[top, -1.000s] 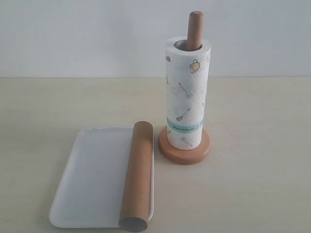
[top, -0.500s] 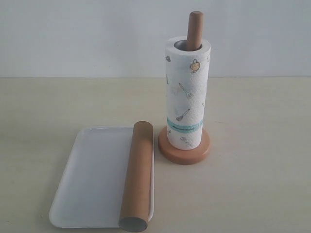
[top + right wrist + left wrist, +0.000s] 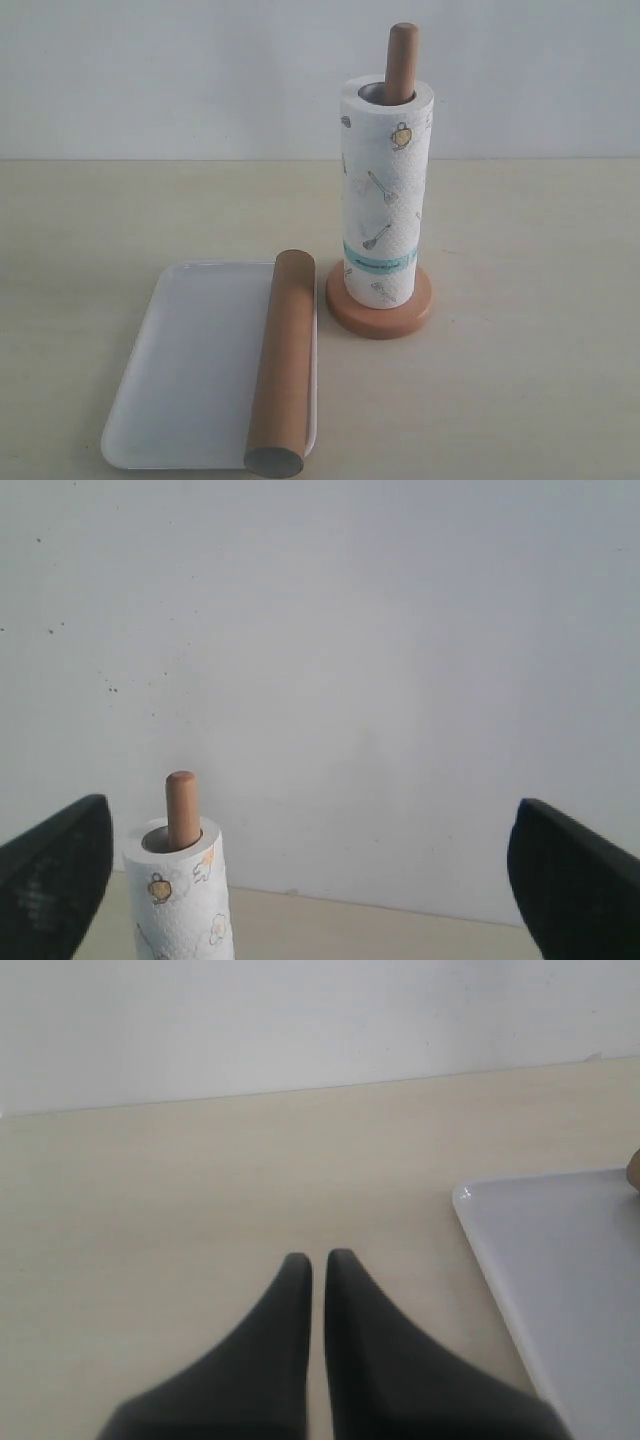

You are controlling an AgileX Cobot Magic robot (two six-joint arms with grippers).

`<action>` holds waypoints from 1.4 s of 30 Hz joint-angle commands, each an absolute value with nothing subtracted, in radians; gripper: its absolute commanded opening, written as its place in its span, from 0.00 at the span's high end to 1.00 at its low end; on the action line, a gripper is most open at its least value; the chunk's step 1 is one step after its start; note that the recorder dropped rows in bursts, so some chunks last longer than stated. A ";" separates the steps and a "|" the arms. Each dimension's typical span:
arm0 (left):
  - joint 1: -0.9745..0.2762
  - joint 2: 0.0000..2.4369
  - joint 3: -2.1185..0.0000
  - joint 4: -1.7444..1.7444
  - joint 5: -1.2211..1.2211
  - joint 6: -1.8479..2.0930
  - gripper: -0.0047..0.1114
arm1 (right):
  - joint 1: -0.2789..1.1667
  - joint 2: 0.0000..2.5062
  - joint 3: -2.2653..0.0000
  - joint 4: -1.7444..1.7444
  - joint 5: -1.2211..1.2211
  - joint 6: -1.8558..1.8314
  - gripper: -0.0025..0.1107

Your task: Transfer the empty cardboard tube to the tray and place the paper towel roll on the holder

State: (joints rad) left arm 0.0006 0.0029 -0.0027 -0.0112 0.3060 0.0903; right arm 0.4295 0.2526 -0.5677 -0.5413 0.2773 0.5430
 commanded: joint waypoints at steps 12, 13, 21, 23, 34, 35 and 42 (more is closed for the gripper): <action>0.003 0.000 0.000 -0.015 0.307 0.082 0.92 | 0.427 0.242 -0.571 -0.522 0.487 0.694 0.50; 0.003 0.000 0.000 -0.015 0.307 0.082 0.92 | 0.427 0.242 -0.571 -0.522 0.498 0.694 0.66; 0.003 0.000 0.000 -0.015 0.307 0.082 0.92 | 0.427 0.242 -0.571 -0.511 0.503 0.713 0.97; 0.003 0.000 0.000 -0.015 0.307 0.082 0.92 | 0.427 0.242 -0.571 -0.511 0.503 0.713 0.97; 0.003 0.000 0.000 -0.015 0.307 0.082 0.92 | 0.339 0.242 -0.571 -0.511 0.513 0.693 0.97; 0.003 0.000 0.000 -0.015 0.307 0.082 0.92 | 0.316 0.242 -0.571 -0.506 0.519 0.688 0.97; 0.003 0.000 0.000 -0.015 0.307 0.082 0.92 | 0.141 0.235 -0.565 -0.454 0.574 0.587 0.97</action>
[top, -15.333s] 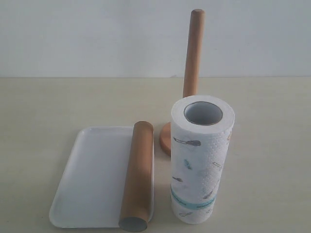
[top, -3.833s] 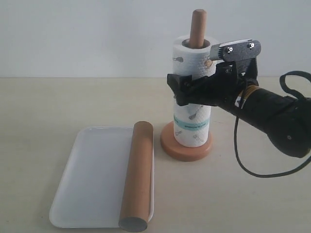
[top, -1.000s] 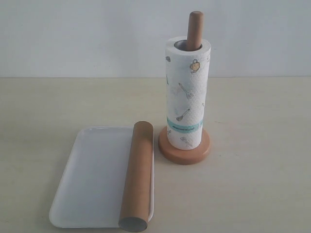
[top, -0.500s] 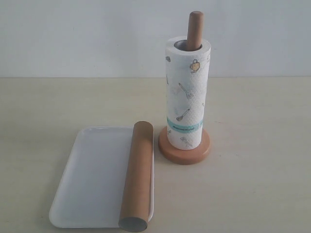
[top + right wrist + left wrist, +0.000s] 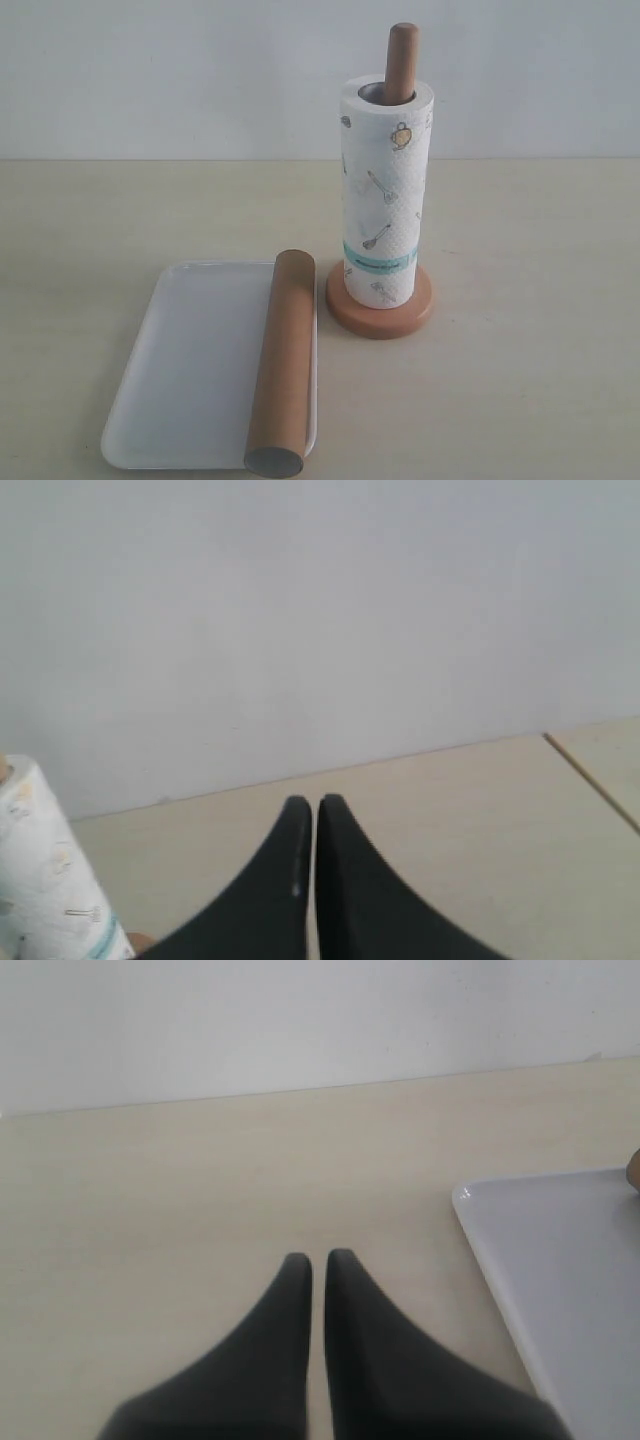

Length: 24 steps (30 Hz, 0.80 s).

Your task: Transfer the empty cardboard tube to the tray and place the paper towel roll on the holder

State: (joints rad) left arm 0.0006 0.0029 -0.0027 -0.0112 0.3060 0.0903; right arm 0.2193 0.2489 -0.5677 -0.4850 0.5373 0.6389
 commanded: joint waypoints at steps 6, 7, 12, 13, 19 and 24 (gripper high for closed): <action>0.003 0.000 0.000 -0.015 0.307 0.082 0.92 | 0.110 0.143 -0.394 -0.456 0.459 0.548 0.97; 0.003 0.000 0.000 -0.015 0.307 0.082 0.92 | 0.110 0.117 -0.350 -0.456 0.425 0.548 0.97; 0.003 0.000 0.000 -0.015 0.307 0.082 0.92 | 0.110 0.000 -0.151 -0.459 0.276 0.548 0.97; 0.003 0.000 0.000 -0.015 0.307 0.082 0.92 | 0.110 0.000 -0.128 -0.459 0.272 0.548 0.97; 0.003 0.000 0.000 -0.015 0.307 0.082 0.92 | 0.110 0.000 -0.018 -0.459 0.274 0.548 0.97; 0.003 0.000 0.000 -0.015 0.307 0.082 0.92 | 0.110 0.000 0.000 -0.456 0.279 0.548 0.97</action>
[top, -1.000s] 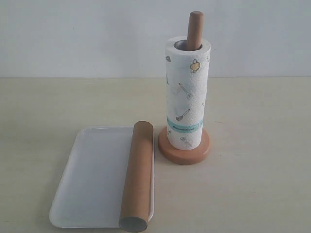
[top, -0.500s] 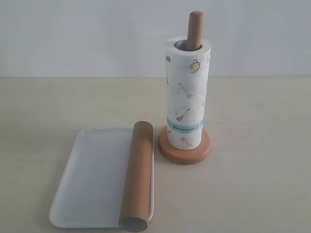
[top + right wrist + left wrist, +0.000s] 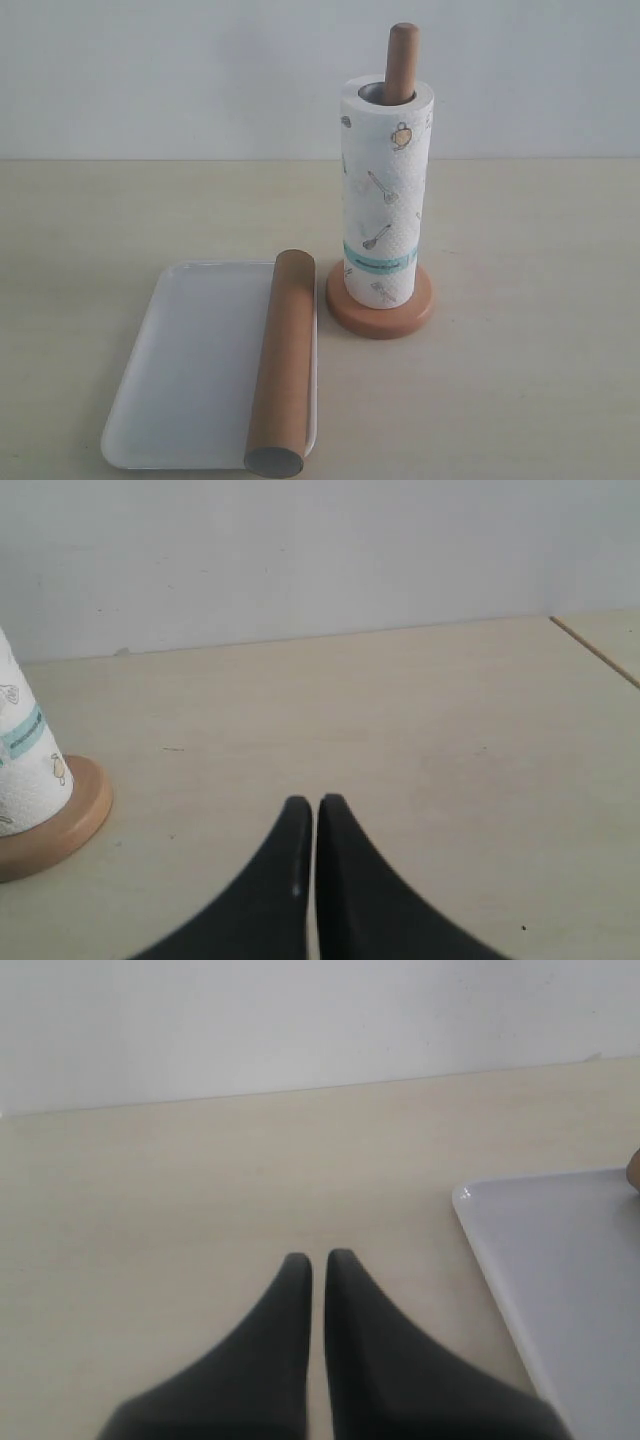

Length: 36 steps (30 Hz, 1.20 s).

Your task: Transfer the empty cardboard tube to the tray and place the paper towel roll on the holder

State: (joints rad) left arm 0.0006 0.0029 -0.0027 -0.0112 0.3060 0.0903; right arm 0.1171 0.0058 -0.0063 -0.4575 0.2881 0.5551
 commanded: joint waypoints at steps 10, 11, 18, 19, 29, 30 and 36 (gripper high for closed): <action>0.003 0.000 0.000 -0.015 0.307 0.082 0.92 | 0.110 0.000 0.000 -0.318 0.284 0.428 0.97; 0.003 0.000 0.000 -0.015 0.307 0.082 0.92 | 0.110 0.000 0.000 -0.245 0.286 0.343 0.97; 0.003 0.000 0.000 -0.015 0.307 0.082 0.92 | 0.110 0.000 0.000 0.072 0.288 -0.032 0.97; 0.003 0.000 0.000 -0.015 0.307 0.082 0.92 | 0.110 0.000 0.000 0.072 0.288 -0.023 0.97; 0.003 0.000 0.000 -0.015 0.307 0.082 0.92 | 0.110 0.000 0.000 0.068 0.328 -0.015 0.97; 0.003 0.000 0.000 -0.015 0.307 0.082 0.92 | 0.110 0.000 0.000 0.068 0.328 -0.015 0.97; 0.003 0.000 0.000 -0.015 0.307 0.082 0.92 | -0.015 0.000 0.000 0.068 0.343 -0.006 0.97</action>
